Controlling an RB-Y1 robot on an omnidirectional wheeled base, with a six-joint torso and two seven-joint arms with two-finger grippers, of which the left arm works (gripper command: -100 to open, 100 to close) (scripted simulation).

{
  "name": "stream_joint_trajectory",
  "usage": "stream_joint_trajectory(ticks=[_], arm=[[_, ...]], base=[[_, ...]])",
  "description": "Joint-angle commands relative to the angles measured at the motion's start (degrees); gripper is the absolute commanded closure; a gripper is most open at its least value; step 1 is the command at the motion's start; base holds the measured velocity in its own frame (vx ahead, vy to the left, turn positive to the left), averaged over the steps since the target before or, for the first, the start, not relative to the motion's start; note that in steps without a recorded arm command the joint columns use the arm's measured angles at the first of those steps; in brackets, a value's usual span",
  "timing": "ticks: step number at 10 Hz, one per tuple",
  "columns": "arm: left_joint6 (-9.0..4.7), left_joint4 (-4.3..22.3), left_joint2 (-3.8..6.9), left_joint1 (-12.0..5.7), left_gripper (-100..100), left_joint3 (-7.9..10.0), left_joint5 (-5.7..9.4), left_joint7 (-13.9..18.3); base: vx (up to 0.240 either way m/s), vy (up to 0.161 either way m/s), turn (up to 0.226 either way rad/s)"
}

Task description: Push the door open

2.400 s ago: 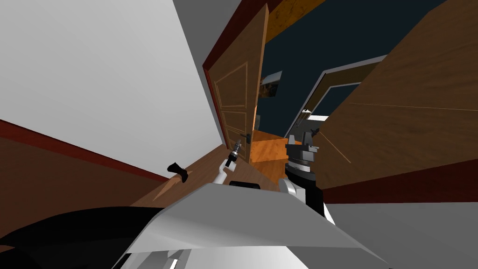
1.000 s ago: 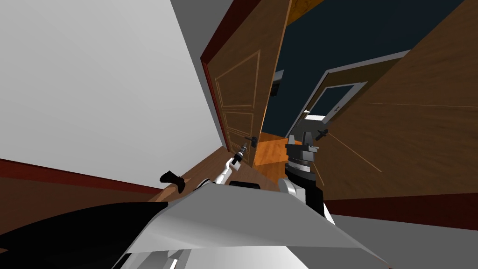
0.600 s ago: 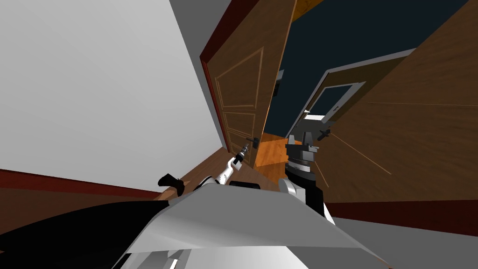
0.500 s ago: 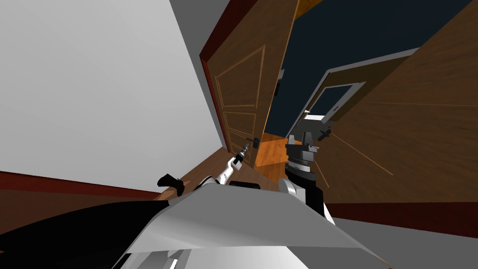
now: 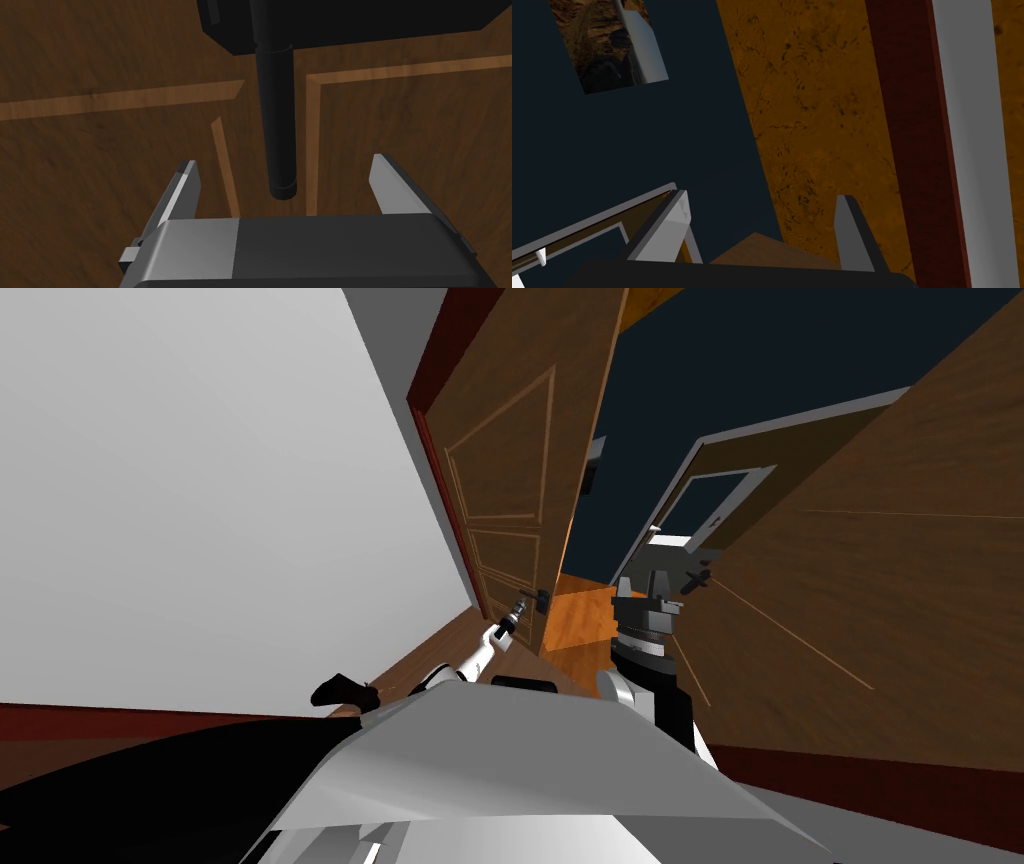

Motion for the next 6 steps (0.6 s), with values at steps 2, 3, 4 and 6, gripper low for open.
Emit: stream_joint_trajectory(ticks=[2,3,4,6], arm=[[-0.51,0.5,-1.09,0.03,-100,0.43,0.1,-0.3],[-0.66,0.7,-2.39,0.04,-100,0.61,0.14,-0.4],[-0.73,0.8,-3.31,0.05,-100,0.69,0.16,-0.4],[-0.05,-0.6,-2.64,0.79,100,0.4,0.03,-0.5]], base=[[0.193,-0.102,-0.028],[0.17,-0.091,-0.028],[0.168,-0.069,-0.017],[0.027,-0.012,0.003]])
